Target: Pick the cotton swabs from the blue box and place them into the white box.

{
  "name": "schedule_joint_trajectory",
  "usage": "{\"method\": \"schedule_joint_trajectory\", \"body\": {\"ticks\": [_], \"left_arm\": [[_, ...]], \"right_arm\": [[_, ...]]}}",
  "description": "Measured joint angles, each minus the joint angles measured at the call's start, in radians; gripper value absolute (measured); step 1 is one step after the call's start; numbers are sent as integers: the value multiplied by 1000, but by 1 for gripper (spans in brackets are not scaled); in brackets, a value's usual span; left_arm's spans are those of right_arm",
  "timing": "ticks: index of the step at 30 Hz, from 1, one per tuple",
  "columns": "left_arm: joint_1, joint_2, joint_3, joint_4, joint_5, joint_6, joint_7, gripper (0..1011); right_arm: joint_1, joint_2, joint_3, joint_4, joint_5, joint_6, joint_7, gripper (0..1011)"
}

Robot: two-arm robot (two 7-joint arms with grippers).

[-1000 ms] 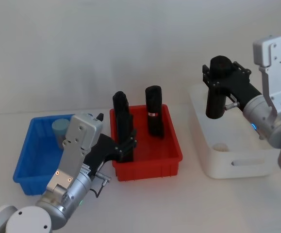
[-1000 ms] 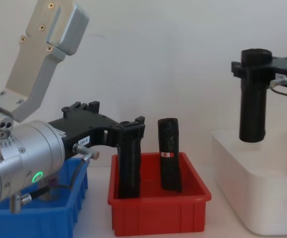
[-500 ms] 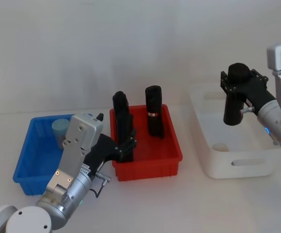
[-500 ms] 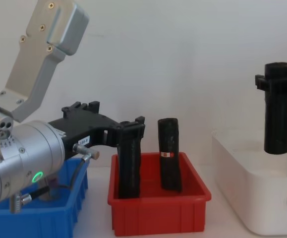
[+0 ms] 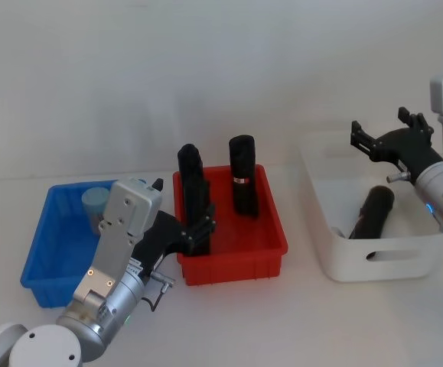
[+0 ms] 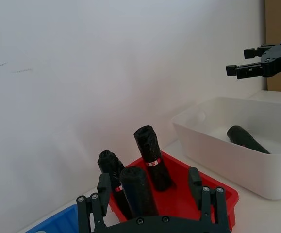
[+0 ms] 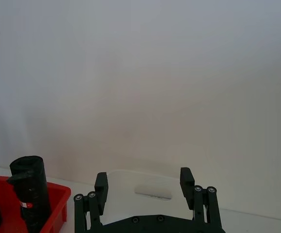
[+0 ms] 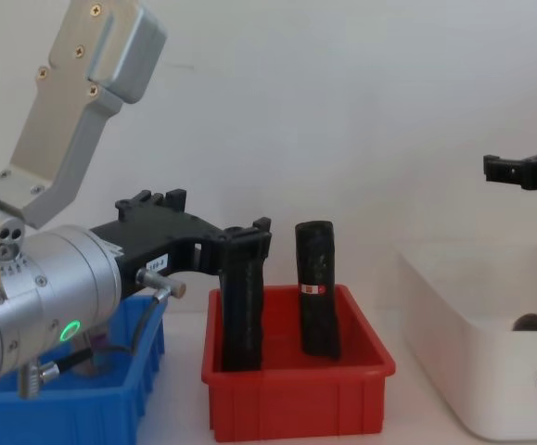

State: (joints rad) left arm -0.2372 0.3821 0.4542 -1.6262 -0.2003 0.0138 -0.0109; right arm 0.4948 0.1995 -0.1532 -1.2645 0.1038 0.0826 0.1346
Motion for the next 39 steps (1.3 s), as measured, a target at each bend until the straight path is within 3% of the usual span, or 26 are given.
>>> {"method": "schedule_joint_trajectory", "body": {"ticks": [4,39], "left_arm": [[0,0,0,0,0,0,0,1000],[0,0,0,0,0,0,0,1000]], "right_arm": [[0,1,1,2,1,0,-1,1000],[-6,2,3,-2,-2,-17,6,1002]]}}
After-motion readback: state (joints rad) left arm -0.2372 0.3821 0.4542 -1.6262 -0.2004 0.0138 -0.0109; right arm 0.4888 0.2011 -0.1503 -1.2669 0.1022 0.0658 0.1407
